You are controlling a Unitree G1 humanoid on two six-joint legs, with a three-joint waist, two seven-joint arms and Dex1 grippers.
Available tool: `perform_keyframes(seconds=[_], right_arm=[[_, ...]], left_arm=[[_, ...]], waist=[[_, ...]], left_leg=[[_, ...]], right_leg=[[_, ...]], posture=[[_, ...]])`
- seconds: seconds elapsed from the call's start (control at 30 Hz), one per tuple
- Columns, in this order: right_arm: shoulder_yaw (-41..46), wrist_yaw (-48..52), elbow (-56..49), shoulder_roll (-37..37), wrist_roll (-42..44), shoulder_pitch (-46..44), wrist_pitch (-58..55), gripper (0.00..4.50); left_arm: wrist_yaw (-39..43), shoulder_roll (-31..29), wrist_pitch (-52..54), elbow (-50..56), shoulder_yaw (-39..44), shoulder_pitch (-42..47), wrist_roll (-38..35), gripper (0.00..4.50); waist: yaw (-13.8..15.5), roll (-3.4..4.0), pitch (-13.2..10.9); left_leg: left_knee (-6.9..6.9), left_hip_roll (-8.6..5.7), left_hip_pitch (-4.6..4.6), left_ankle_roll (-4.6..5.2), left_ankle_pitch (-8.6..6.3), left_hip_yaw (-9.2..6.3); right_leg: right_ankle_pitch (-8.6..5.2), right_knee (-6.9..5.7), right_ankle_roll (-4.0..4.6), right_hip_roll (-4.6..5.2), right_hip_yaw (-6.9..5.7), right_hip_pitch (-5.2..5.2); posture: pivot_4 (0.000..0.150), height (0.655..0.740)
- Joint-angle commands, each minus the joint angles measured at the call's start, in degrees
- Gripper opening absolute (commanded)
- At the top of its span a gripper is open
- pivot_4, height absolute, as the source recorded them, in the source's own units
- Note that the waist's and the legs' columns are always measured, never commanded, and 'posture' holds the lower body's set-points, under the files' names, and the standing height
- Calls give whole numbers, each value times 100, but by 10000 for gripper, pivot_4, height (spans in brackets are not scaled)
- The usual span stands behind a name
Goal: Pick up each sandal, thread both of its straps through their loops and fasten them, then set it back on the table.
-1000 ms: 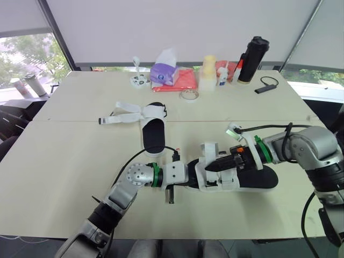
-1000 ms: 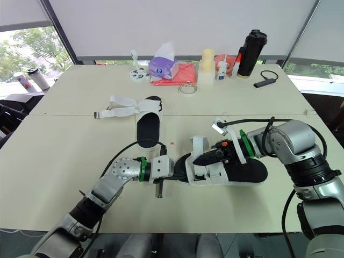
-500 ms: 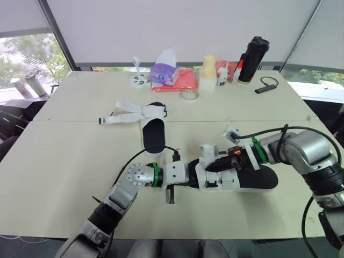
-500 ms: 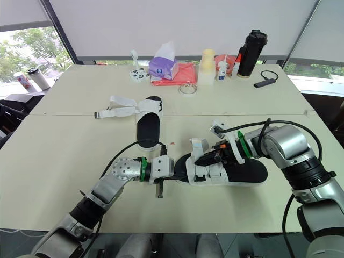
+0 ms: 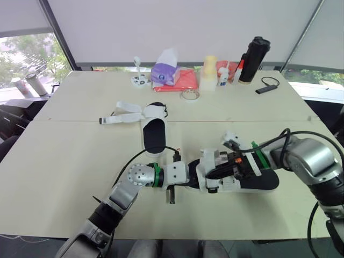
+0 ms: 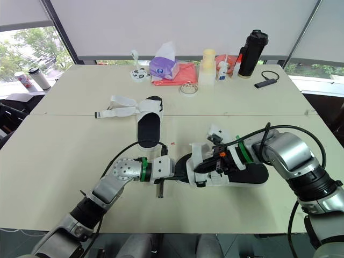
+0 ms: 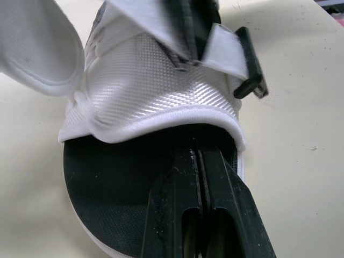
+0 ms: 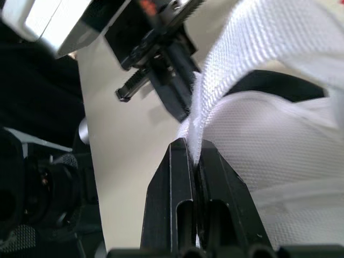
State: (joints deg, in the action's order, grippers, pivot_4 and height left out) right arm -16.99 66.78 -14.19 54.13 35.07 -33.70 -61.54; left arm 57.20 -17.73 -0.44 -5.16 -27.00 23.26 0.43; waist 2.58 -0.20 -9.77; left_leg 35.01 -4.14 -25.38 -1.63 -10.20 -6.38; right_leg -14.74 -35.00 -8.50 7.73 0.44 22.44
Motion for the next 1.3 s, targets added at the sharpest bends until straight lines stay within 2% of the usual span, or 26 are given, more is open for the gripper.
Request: perform_keyframes(seconds=[0.03,0.3,0.6,0.8,1.0,1.13,1.3], right_arm=[[46,-59,-308,128,-204,178,266,483],[54,-196,-665,260,-418,575,457,483],[426,-294,-1190,481,-142,810,145,44404],[1721,-300,-2077,1100,738,1636,-424,44404],[2758,-791,-2511,913,1702,2343,-1138,44404],[2851,-1303,-2704,612,1838,2886,-1208,44404],[2583,-1991,-2543,94,1540,3171,-916,44404]], left_arm=[[25,-49,238,-361,-394,-178,360,0],[43,-65,274,-305,-389,-172,347,0],[46,-77,243,-308,-399,-170,349,0],[25,-72,233,-315,-421,-175,342,0],[9,-59,225,-325,-437,-185,331,0],[-1,-53,218,-346,-438,-173,326,0],[10,-63,202,-378,-435,-146,325,0]], waist=[[-6,0,0],[-2,-3,2],[-7,-12,8],[81,-17,11],[115,-25,16],[110,-22,17],[102,-23,21]], left_leg=[[0,0,0,0,0,2],[0,0,1,0,0,-1],[1,2,1,0,0,-8],[-1,1,-5,6,-5,-4],[-5,7,-5,14,-11,3],[-3,7,-6,15,-11,6],[-1,6,-6,15,-11,9]], right_leg=[[0,0,0,1,0,-1],[-1,1,-1,3,0,-2],[-1,1,-1,5,1,-3],[-7,6,-8,19,1,-1],[-9,7,-12,17,-1,-1],[-10,8,-11,20,0,-6],[-9,10,-11,22,0,-4]], posture=[[1500,7296],[1500,7296],[1500,7296],[1500,7296],[1500,7296],[1500,7296],[1500,7296]])
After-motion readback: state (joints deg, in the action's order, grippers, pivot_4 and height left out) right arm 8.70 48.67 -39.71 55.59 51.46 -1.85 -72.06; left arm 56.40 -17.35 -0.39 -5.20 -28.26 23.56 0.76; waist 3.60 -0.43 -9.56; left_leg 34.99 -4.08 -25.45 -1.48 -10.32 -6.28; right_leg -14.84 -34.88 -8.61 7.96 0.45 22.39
